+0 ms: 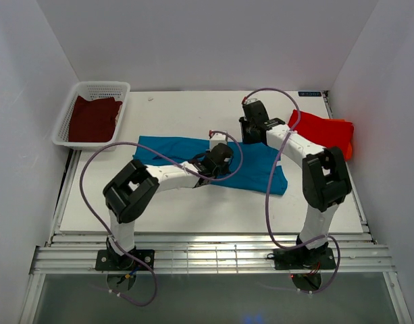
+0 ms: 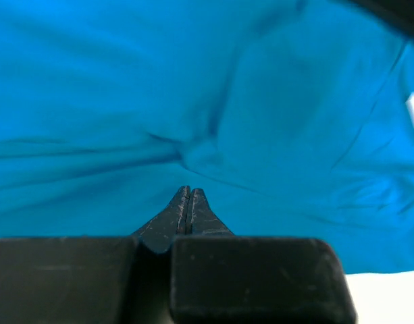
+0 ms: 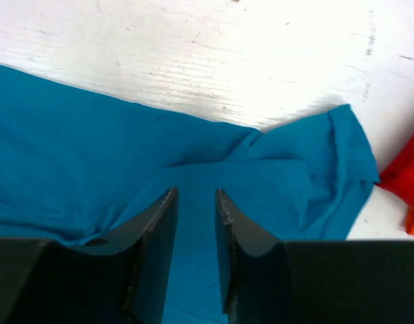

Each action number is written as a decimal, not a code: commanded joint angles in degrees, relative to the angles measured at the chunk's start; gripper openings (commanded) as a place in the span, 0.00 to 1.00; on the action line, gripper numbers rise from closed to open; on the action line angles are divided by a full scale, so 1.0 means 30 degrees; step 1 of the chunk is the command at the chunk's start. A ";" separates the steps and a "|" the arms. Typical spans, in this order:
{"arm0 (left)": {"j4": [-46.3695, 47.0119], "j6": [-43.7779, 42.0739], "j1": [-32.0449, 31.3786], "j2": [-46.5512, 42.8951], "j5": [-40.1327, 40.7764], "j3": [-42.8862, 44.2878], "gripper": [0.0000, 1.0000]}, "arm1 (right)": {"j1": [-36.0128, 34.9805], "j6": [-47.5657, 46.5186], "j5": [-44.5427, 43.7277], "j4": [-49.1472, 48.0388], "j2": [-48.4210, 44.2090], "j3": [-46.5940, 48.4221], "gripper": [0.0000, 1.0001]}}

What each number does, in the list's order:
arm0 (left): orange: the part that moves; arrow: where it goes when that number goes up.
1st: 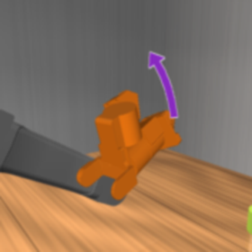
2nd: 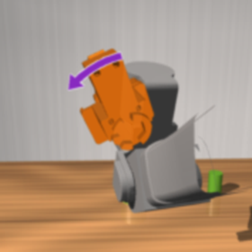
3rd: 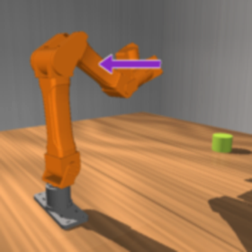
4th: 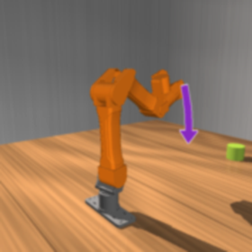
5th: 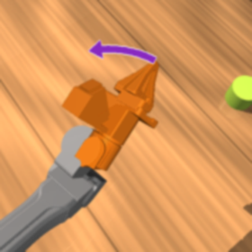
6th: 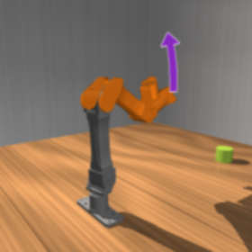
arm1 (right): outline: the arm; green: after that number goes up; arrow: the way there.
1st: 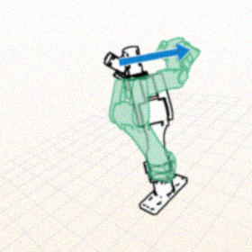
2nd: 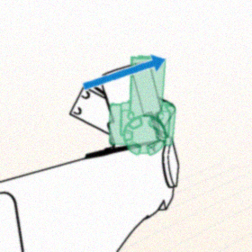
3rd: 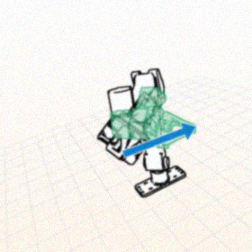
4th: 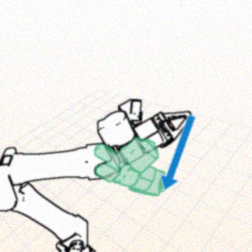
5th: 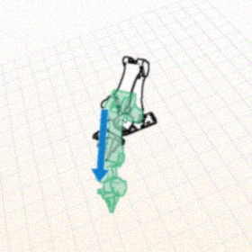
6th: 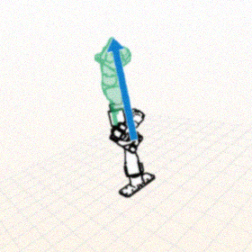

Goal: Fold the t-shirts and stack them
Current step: Fold the tshirt

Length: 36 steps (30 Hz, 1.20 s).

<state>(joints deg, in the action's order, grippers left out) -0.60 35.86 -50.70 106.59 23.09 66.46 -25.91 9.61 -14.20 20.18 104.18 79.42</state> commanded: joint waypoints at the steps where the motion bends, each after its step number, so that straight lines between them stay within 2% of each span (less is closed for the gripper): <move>1: 0.1196 -0.0030 -0.0854 0.1235 -0.1456 0.1254 0.00 | 0.0112 -0.0770 0.0834 -0.0225 0.1451 0.1619 0.36; 8: 0.1665 0.0382 -0.1528 0.2000 -0.1721 0.1549 0.00 | 0.0141 -0.0917 0.1334 -0.0224 0.2508 0.1361 0.40; 21: 0.1284 0.0645 -0.1529 0.2089 -0.1253 0.0906 0.00 | 0.0170 -0.1004 0.1509 -0.0195 0.3827 0.0891 0.37; 23: 0.1226 0.0675 -0.1529 0.2205 -0.1252 0.0817 0.00 | 0.0200 -0.1034 0.1509 -0.0195 0.4120 0.0862 0.33; 27: 0.1197 0.0968 -0.1529 0.2352 -0.1311 0.0583 0.00 | 0.0200 -0.1005 0.1306 -0.0107 0.4267 0.0949 0.08; 36: 0.0288 0.2021 -0.1529 0.3259 -0.0871 0.0582 0.00 | 0.0200 -0.1151 0.0426 0.0303 0.2307 0.1477 0.08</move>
<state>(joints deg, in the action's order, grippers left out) 2.81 40.01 -55.24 115.00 19.46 68.12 -25.56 6.85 -11.14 20.67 115.94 81.87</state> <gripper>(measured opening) 0.022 0.078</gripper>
